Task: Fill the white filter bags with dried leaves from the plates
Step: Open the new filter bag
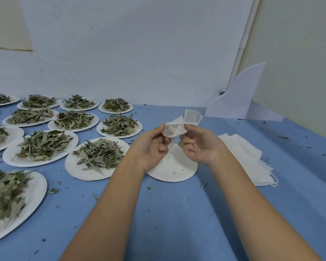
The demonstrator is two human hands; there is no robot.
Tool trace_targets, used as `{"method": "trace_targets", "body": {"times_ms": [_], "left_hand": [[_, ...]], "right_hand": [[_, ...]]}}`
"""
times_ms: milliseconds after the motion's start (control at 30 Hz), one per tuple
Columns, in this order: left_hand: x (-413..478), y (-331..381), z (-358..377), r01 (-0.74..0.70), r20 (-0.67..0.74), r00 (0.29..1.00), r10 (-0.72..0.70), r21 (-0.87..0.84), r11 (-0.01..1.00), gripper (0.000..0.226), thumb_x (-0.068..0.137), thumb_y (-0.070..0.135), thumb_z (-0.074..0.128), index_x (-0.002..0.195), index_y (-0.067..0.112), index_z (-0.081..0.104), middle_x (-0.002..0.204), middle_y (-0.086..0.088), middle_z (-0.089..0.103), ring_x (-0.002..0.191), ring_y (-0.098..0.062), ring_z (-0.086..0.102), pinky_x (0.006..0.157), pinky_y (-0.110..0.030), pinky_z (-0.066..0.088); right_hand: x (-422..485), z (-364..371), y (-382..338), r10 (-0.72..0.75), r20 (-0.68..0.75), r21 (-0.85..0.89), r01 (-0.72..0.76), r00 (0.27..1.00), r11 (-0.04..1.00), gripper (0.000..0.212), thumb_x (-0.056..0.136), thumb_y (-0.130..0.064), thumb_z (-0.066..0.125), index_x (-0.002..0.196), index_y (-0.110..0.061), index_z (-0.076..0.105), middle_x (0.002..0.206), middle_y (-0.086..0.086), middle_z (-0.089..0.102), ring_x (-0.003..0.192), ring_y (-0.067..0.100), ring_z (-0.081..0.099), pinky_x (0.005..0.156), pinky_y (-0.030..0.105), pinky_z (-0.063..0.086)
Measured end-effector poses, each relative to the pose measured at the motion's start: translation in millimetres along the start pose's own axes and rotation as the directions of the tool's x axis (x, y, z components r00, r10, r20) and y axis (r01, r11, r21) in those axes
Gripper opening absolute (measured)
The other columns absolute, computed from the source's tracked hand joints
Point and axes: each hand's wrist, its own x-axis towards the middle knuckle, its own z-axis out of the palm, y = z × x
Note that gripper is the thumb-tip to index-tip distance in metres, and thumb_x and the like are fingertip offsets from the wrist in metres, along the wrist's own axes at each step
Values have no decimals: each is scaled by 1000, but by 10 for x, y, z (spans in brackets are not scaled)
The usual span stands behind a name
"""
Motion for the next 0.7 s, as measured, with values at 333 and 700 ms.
{"method": "trace_targets", "body": {"times_ms": [333,700], "left_hand": [[85,-18,-3,-74,-102,992,70,-40,996,19,91,22,57,76,14,50,52,3,39,44,-8,29,40,-18,23],[67,-152,40,-327,-102,751,653,801,501,16,82,28,68,83,26,52,72,9,50,59,-5,46,45,-10,33]], "right_hand": [[12,-6,37,-16,119,-91,27,993,996,9,71,-21,60,68,-13,60,63,-3,45,52,11,38,48,19,19],[72,198,207,-588,-108,-815,267,802,514,22,87,-22,57,85,-1,63,78,3,59,67,13,53,58,31,43]]}}
